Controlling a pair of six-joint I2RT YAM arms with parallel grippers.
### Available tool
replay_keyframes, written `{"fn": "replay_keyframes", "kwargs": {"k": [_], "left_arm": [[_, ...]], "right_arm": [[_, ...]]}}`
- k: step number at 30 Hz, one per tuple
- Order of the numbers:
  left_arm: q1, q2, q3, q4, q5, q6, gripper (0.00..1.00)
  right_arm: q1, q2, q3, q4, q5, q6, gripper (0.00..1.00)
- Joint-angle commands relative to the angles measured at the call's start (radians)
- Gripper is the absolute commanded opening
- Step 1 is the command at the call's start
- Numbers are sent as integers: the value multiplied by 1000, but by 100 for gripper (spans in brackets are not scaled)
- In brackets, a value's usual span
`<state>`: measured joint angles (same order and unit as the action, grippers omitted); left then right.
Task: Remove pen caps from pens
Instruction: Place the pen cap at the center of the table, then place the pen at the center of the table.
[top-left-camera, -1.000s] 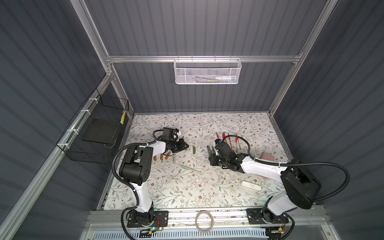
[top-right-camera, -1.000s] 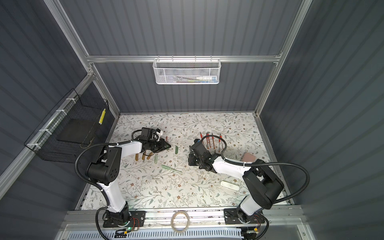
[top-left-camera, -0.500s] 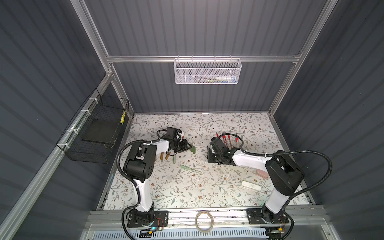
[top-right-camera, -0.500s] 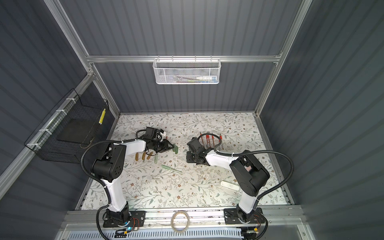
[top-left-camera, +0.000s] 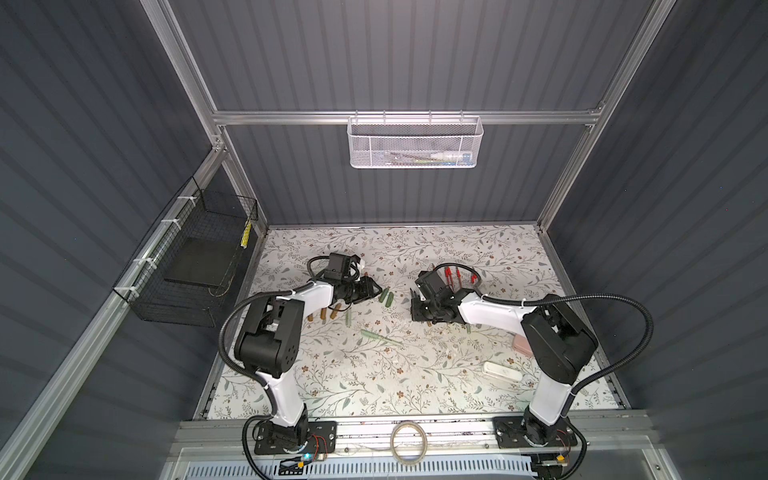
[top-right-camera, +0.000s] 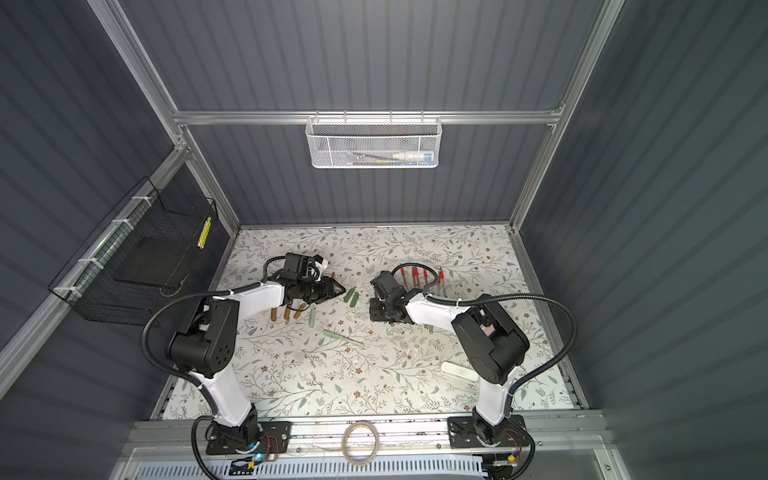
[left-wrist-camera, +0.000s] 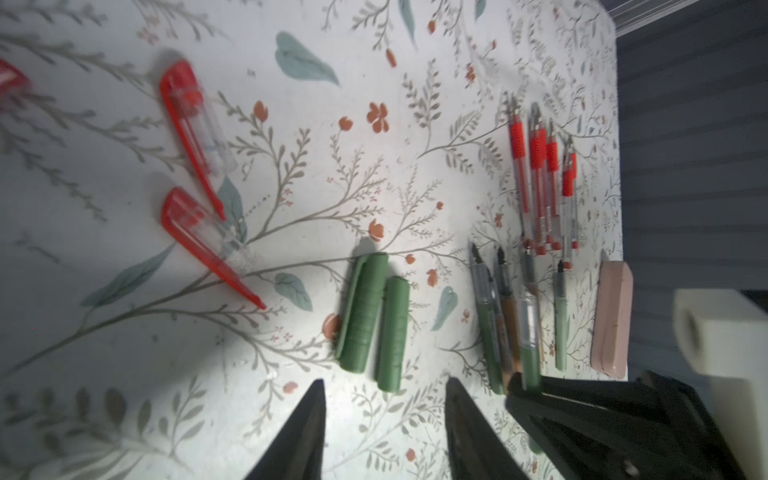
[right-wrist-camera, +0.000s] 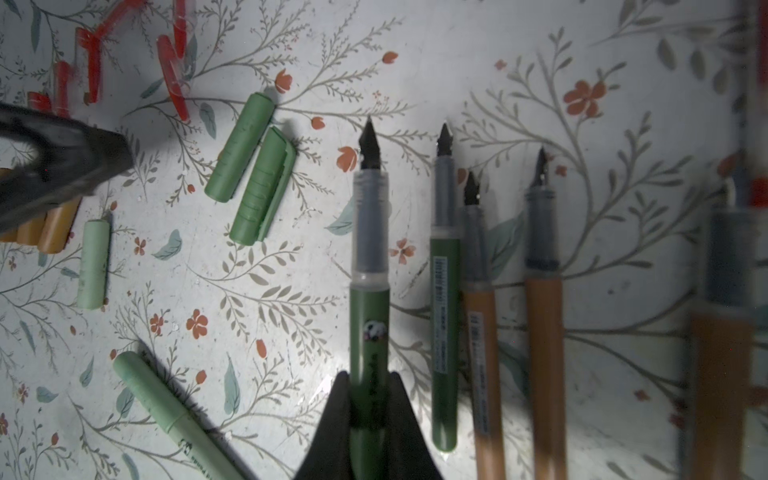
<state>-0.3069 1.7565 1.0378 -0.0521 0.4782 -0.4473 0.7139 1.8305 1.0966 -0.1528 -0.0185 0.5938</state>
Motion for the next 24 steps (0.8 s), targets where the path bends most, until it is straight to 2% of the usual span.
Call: {"fn": "replay_keyframes", "kwargs": {"k": [1, 5, 8, 15, 19, 24], "left_arm": [[-3, -111, -42, 38, -47, 73, 56], [0, -213, -62, 32, -75, 161, 67], [30, -245, -56, 28, -47, 176, 73], [181, -316, -62, 52, -12, 121, 77], [210, -343, -58, 33, -7, 141, 82], [238, -360, -45, 30, 24, 154, 88]], "right_arm": [[-4, 35, 55, -52, -7, -17, 3], [-4, 56, 71, -66, 23, -17, 4], [-3, 87, 109, -112, 25, -19, 7], [6, 139, 166, -168, 57, -26, 12], [17, 148, 182, -191, 99, -39, 16], [23, 185, 217, -226, 92, -49, 22]]}}
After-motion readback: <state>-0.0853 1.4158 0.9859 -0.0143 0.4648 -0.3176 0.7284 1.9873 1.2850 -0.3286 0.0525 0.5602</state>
